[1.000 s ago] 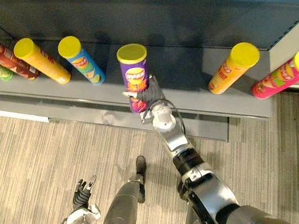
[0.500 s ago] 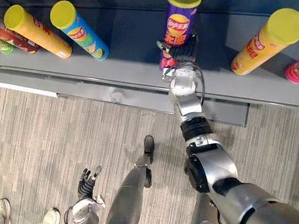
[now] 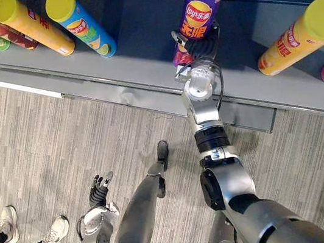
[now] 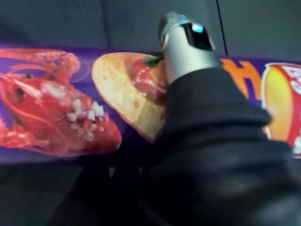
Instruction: Put the gum and the chips on the shelf.
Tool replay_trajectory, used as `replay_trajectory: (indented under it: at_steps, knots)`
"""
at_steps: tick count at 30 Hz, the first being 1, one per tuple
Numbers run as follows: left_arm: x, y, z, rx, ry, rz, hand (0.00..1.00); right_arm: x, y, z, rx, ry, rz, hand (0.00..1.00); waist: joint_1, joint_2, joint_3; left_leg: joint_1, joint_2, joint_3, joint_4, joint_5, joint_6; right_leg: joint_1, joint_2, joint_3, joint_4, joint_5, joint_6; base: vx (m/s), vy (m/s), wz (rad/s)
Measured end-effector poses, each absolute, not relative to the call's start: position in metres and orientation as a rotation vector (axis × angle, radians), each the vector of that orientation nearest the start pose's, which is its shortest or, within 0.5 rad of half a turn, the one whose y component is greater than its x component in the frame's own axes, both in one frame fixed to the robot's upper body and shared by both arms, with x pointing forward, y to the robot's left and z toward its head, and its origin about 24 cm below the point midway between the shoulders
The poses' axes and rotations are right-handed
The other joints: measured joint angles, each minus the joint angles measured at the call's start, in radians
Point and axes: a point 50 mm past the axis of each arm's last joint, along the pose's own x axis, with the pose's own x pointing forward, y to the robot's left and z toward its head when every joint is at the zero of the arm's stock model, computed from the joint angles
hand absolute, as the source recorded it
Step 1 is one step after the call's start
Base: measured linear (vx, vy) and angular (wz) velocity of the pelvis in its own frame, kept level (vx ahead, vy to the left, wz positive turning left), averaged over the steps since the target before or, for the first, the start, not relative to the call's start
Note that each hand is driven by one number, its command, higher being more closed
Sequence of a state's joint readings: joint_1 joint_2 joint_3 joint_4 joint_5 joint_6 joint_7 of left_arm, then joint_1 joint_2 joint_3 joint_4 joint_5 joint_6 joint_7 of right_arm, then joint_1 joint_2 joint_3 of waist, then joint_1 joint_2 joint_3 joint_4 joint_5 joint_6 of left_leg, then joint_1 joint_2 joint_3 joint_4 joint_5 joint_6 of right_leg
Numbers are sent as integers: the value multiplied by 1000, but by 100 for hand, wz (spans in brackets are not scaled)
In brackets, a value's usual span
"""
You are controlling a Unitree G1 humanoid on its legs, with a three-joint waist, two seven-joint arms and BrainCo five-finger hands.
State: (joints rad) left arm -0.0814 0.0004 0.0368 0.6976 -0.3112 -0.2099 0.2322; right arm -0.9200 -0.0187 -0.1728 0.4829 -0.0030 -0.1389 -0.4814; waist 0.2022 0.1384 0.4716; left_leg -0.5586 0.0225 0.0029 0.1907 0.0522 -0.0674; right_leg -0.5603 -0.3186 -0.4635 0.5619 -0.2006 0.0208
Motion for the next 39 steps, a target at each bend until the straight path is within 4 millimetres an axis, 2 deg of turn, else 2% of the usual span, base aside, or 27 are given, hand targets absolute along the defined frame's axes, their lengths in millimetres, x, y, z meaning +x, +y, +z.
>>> replay_trajectory:
  at_steps: [2, 9, 21, 30, 38, 39]
  knots:
    - [229, 168, -73, -247, 420, 365, 0, 374, -127, 234, 129, -560, -371, 100, 0, 1, 1, -20, 18, 33, 14, 2, 0, -20, -2, -2, 12, -5, -2, -6, -94, 6]
    - [237, 168, -60, -265, 354, 361, 0, 366, -110, 245, 111, -624, -346, 100, 3, 2, 1, -74, 22, 38, 60, -4, 2, -67, -16, -7, 53, -28, -10, 12, -63, 3]
    - [243, 160, -49, -346, 303, 363, 0, 365, -103, 246, 64, -635, -326, 100, 15, 2, 1, -161, 34, 38, 120, -22, -4, -137, -22, -16, 94, -41, -23, 4, -49, 1]
    - [245, 160, -43, -353, 274, 352, 0, 363, -96, 257, 27, -693, -306, 100, 16, 1, 1, -222, 45, 49, 163, -40, 2, -189, -29, -15, 127, -49, -30, 3, -41, 0]
    - [243, 160, -45, -389, 280, 356, 0, 362, -91, 257, 15, -707, -291, 100, 18, 0, 0, -228, 59, 91, 172, -30, 5, -209, -36, -3, 141, -54, -30, 21, -51, -2]
    - [243, 160, -45, -389, 281, 356, 0, 362, -90, 257, 13, -708, -286, 0, 18, 0, 0, -230, 59, 92, 174, -29, 7, -211, -36, -2, 142, -54, -30, 40, -56, -3]
